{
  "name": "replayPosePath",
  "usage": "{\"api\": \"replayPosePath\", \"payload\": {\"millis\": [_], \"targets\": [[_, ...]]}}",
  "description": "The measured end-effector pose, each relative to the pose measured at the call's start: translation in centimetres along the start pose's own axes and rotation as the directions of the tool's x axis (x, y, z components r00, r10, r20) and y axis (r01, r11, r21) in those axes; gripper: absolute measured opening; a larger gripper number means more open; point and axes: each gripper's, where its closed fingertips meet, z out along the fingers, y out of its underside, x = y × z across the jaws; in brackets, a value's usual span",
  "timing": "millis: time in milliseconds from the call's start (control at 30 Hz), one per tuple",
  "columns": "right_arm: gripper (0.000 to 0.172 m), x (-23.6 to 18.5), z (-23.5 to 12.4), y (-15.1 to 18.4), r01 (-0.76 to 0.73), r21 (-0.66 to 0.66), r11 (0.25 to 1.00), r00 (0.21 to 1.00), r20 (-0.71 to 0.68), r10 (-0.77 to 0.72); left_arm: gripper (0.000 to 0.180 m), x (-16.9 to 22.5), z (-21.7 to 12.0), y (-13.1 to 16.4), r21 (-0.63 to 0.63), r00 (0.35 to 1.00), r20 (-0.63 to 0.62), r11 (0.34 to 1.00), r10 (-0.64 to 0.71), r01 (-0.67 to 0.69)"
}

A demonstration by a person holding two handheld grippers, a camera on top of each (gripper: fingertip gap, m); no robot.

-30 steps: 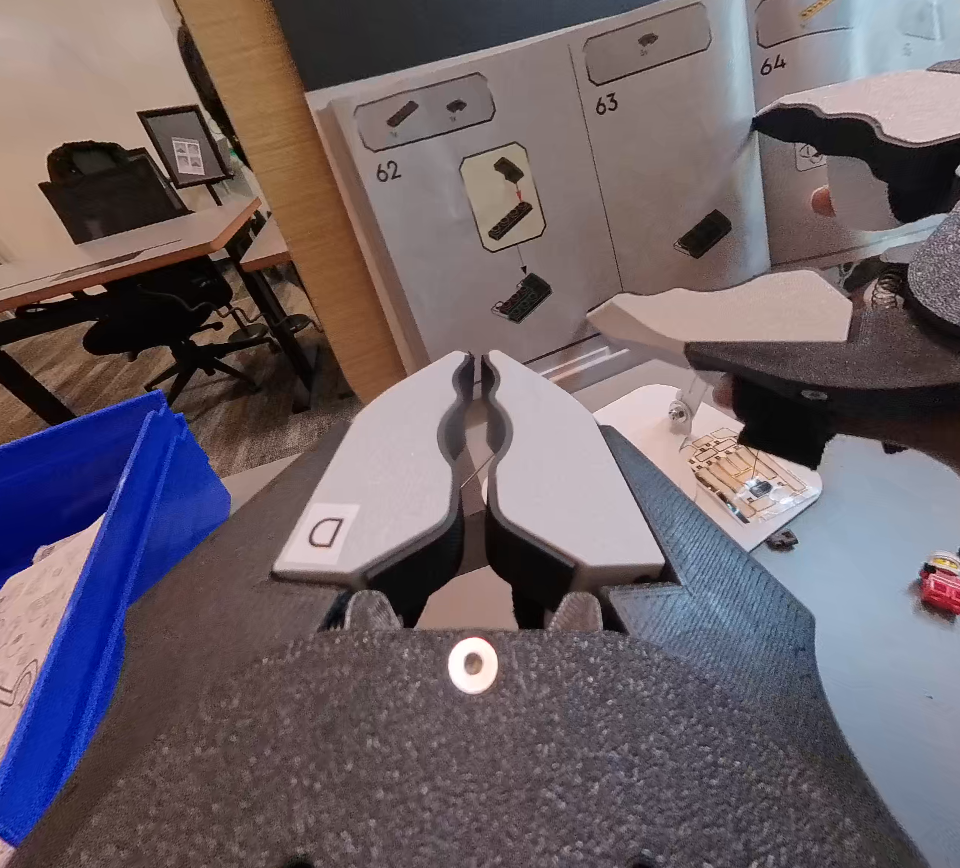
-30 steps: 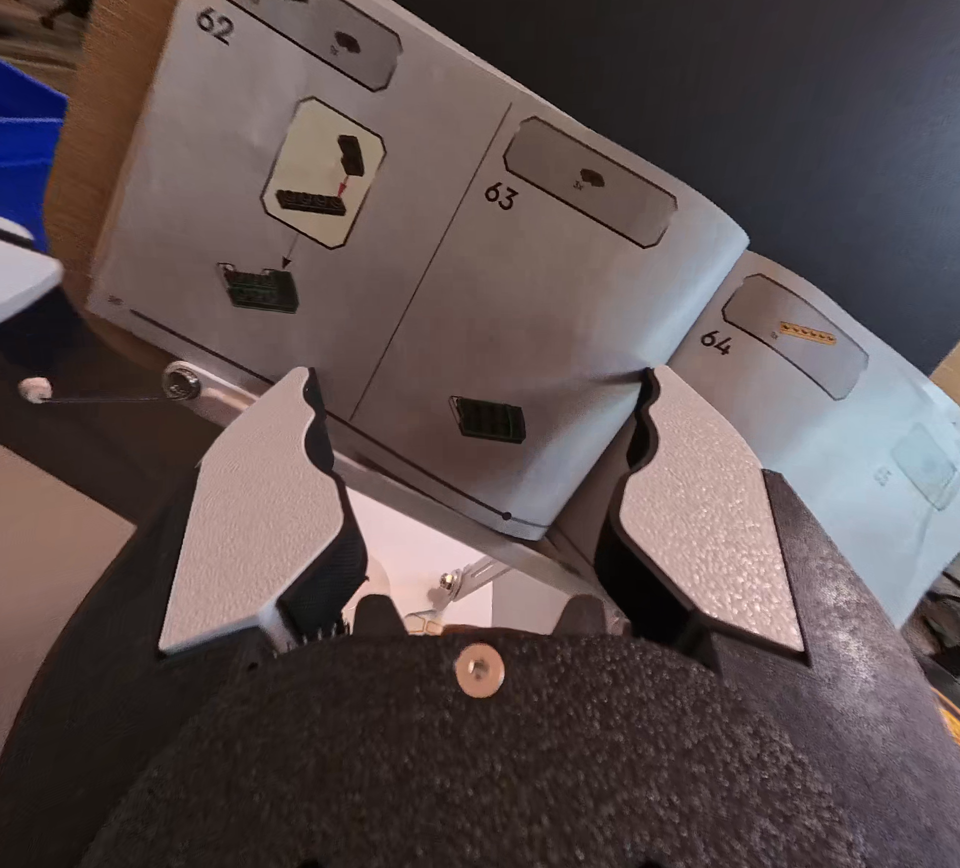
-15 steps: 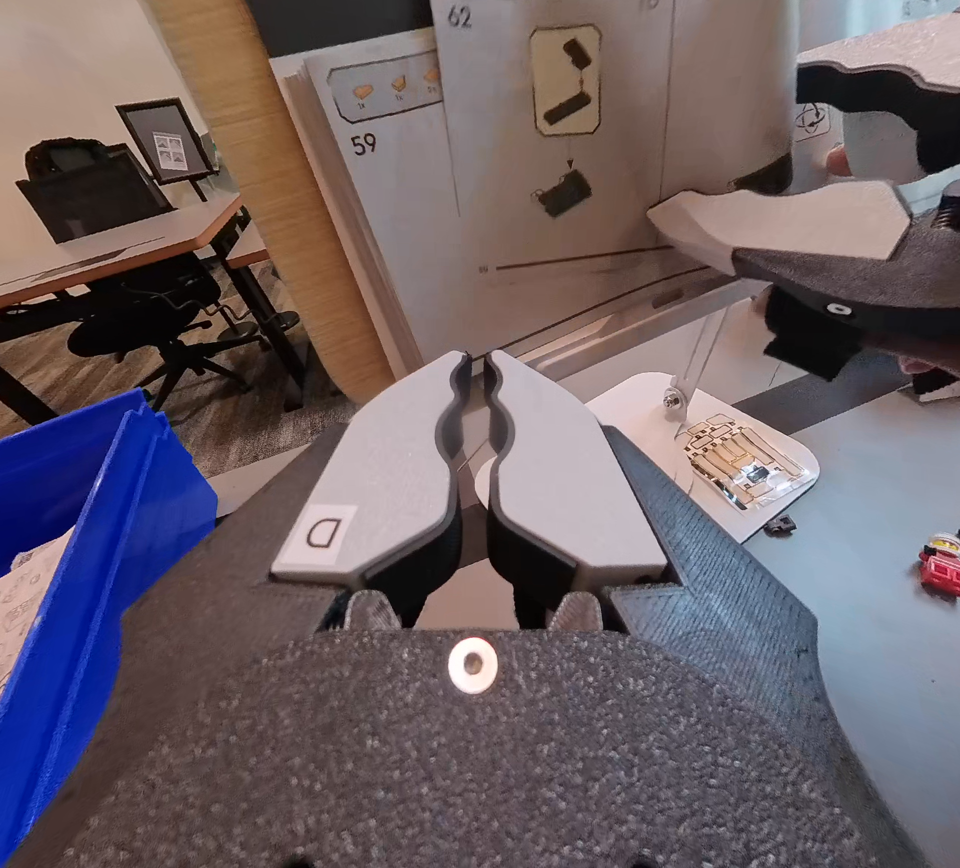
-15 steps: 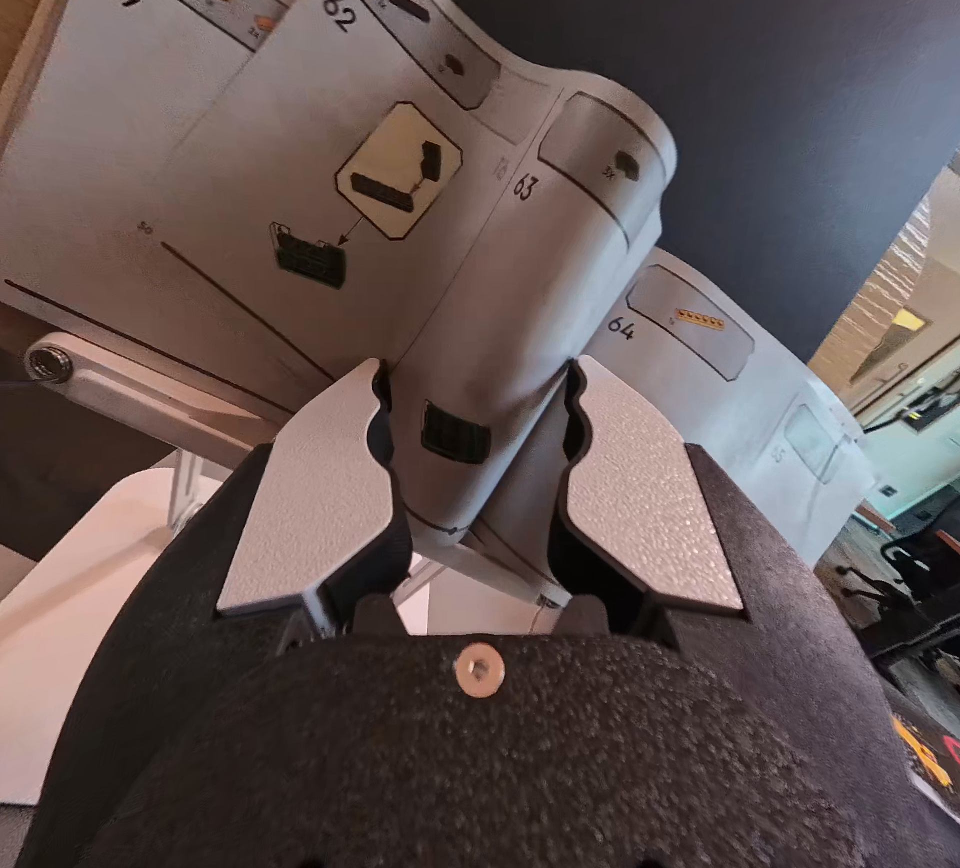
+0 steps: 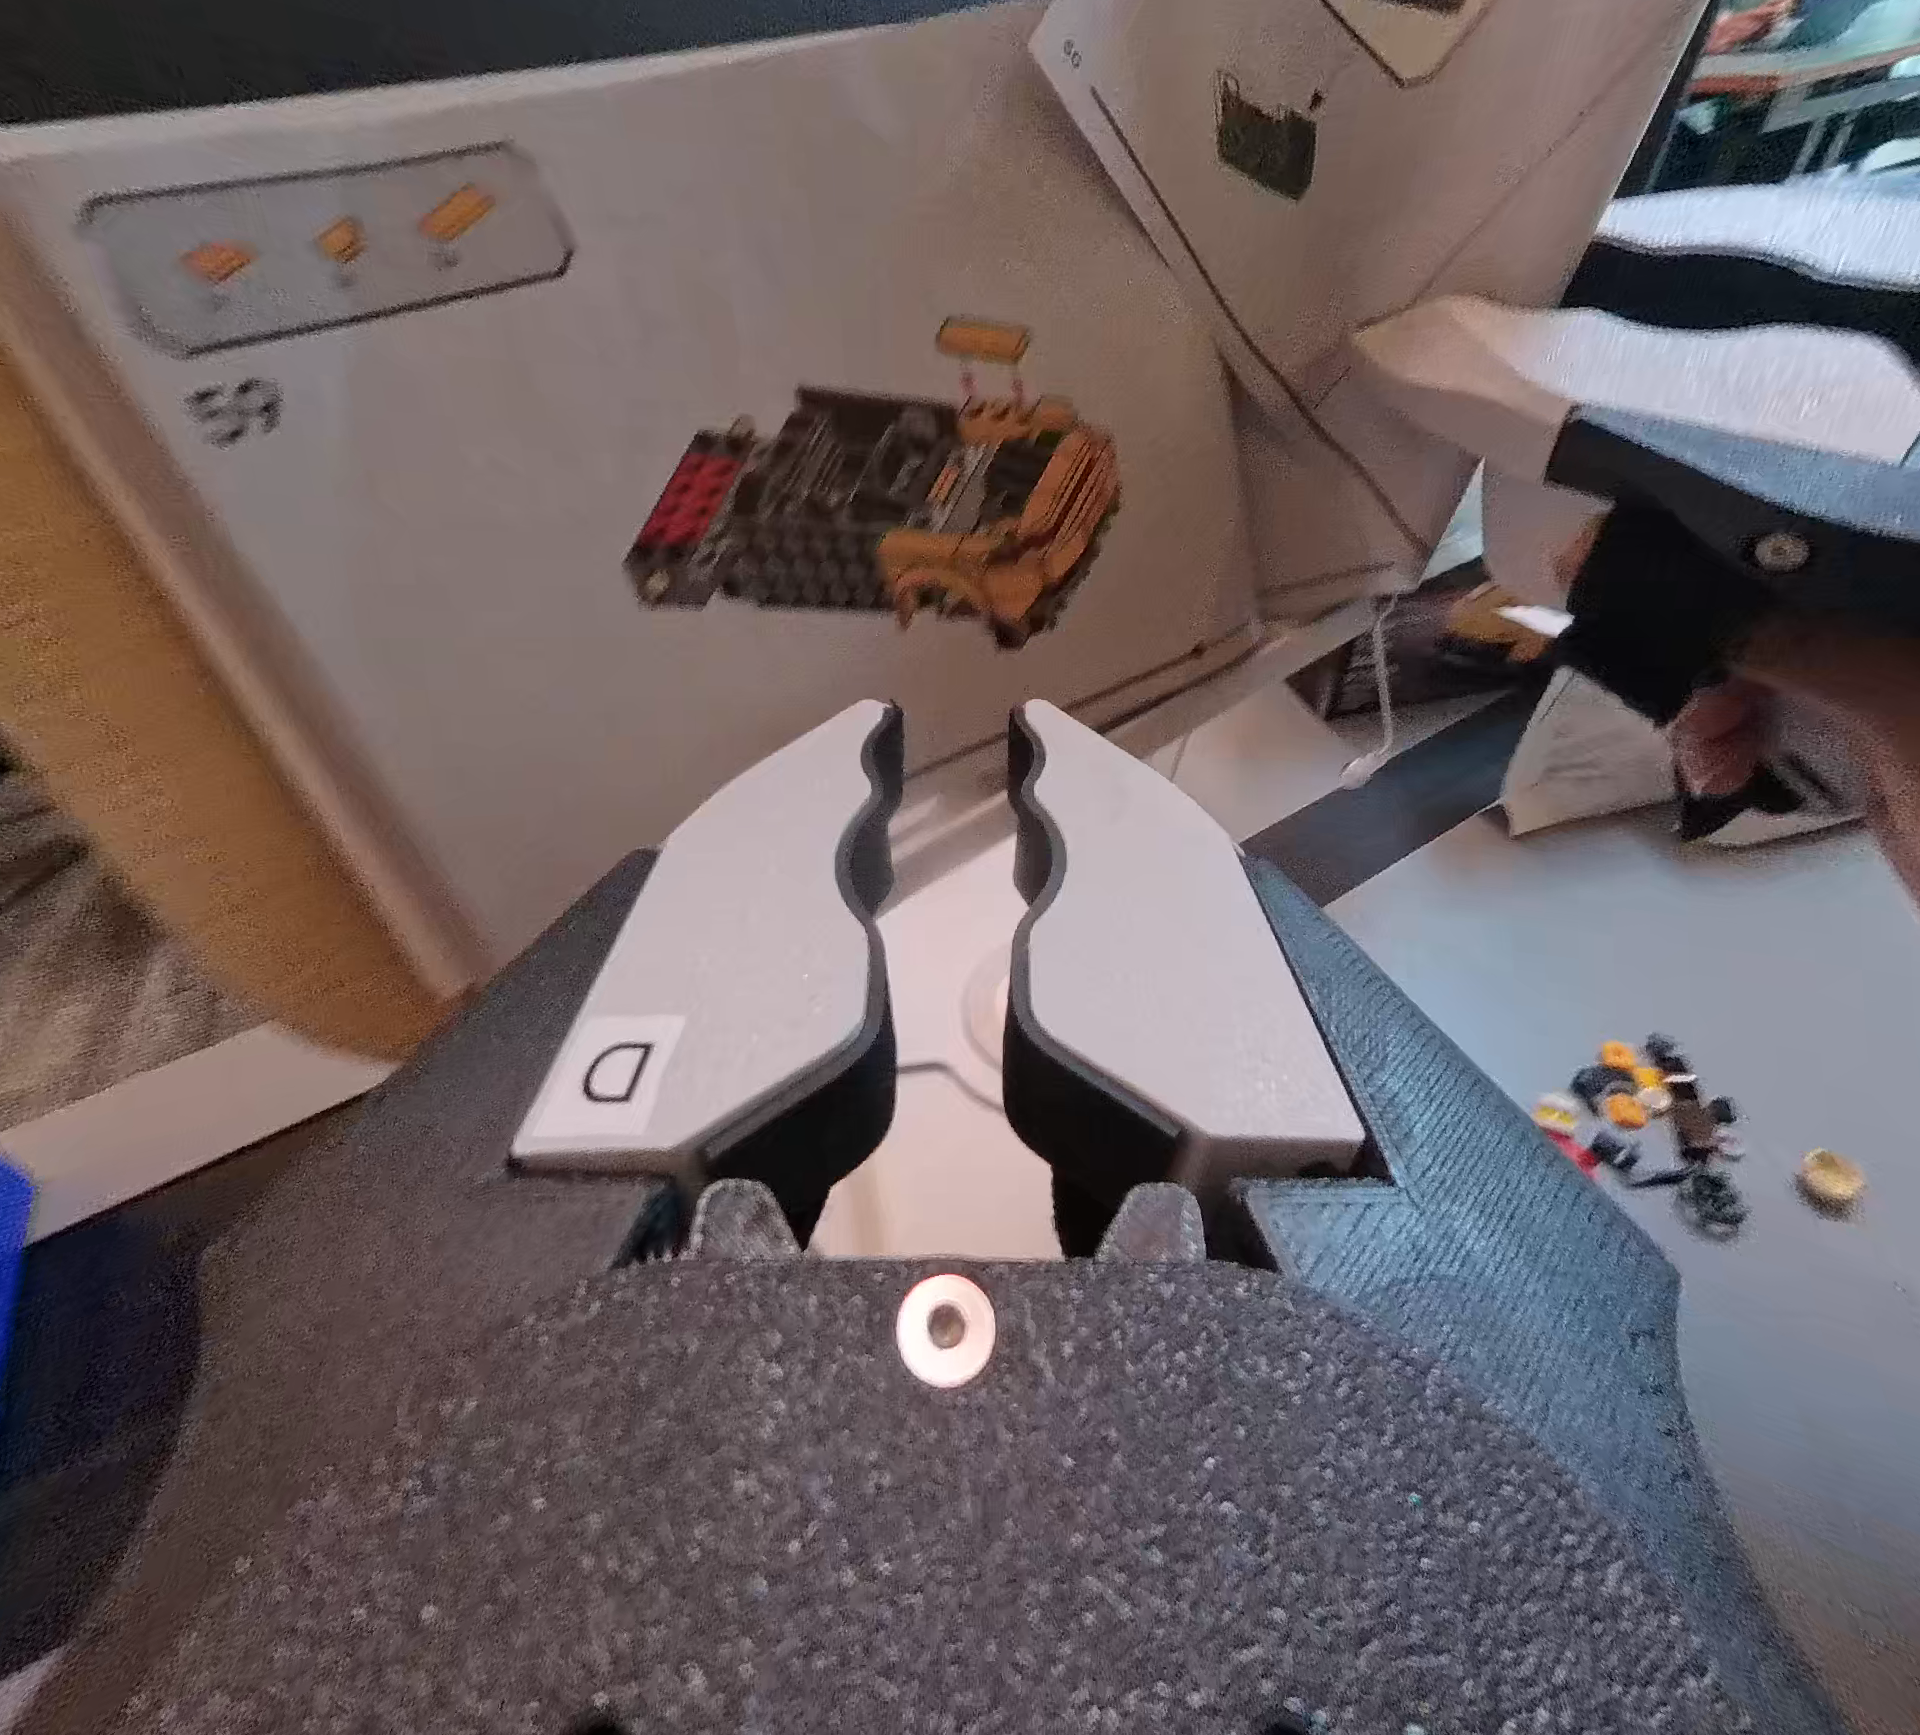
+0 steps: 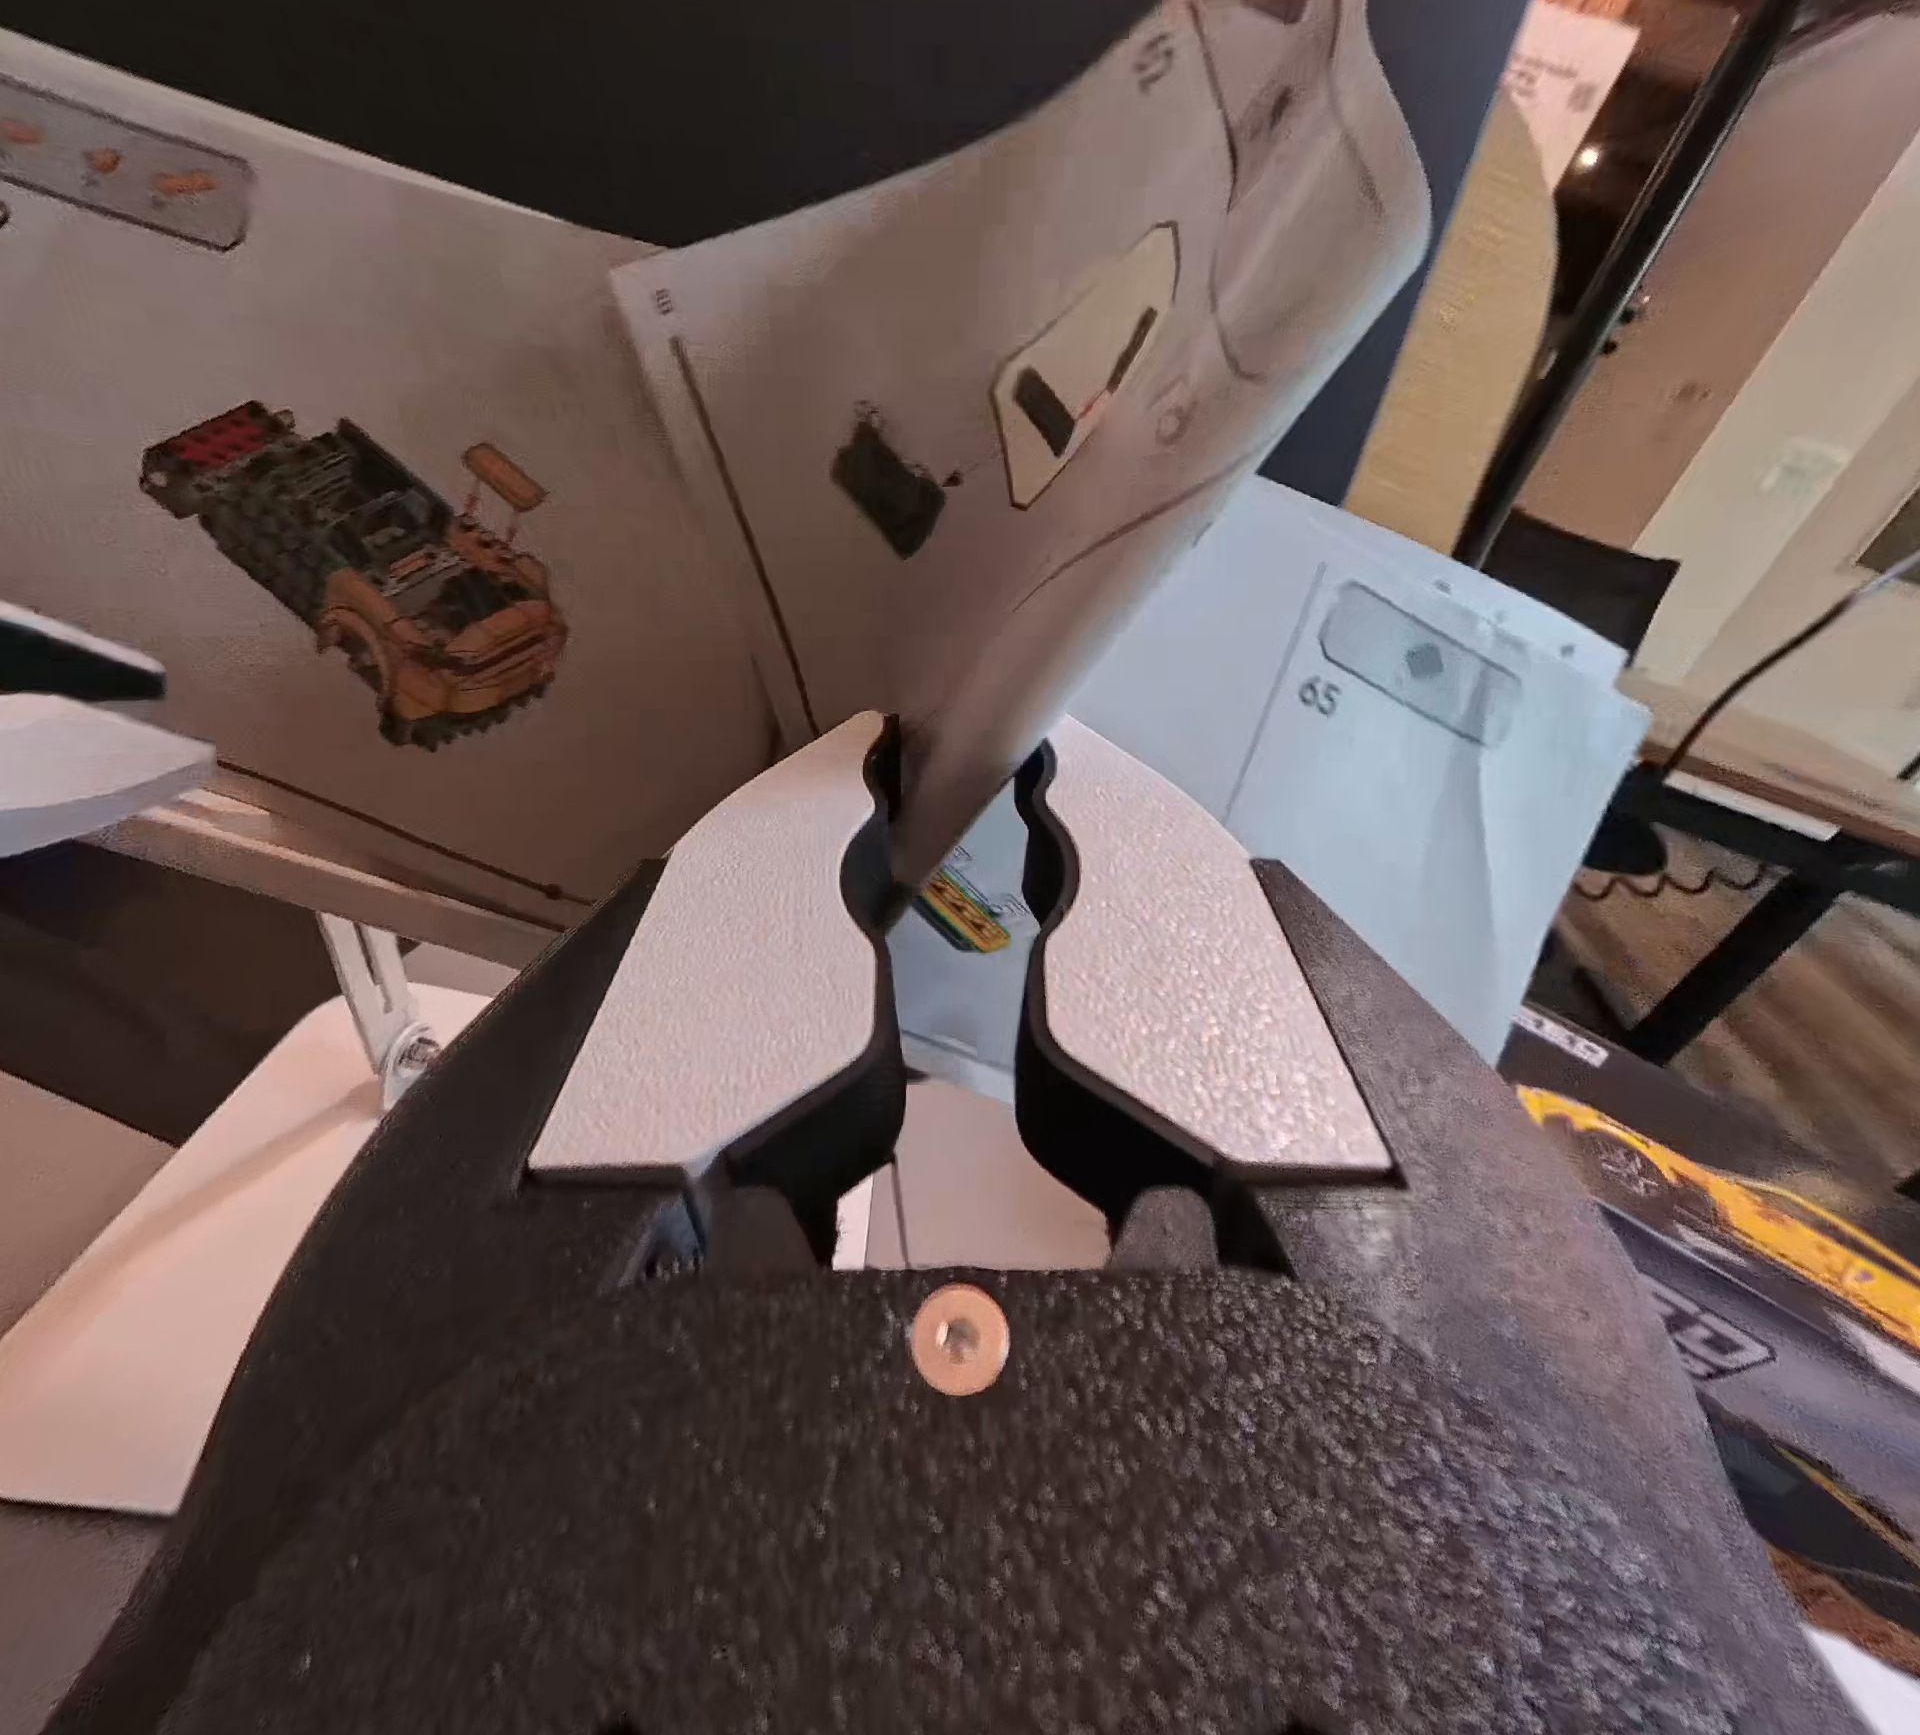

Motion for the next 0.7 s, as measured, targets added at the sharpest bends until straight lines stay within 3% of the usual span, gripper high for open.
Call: {"api": "replayPosePath", "payload": {"millis": [167, 367, 500, 700], "targets": [[0.025, 2.8, -0.6, 0.9, -0.113, -0.012, 0.994, 0.994, 0.009, 0.113, 0.022, 3.5, 3.2, -2.3, 0.014, 0.994, -0.106, 1.0, -0.013, 0.014], [0.027, 7.4, -2.6, 2.2, -0.243, -0.006, 0.97, 0.969, -0.049, 0.243, 0.021, 10.1, 7.0, -3.4, 0.01, 0.971, -0.198, 0.991, 0.134, -0.134], [0.029, 10.8, -5.7, 0.9, -0.341, 0.103, 0.934, 0.935, -0.065, 0.348, 0.02, 14.1, 8.4, -2.9, 0.009, 0.936, -0.232, 0.963, 0.266, -0.271], [0.042, 12.7, -8.9, -2.2, -0.248, 0.209, 0.946, 0.956, -0.103, 0.274, 0.02, 16.2, 9.5, -1.6, -0.015, 0.916, -0.277, 0.952, 0.291, -0.307]]}}
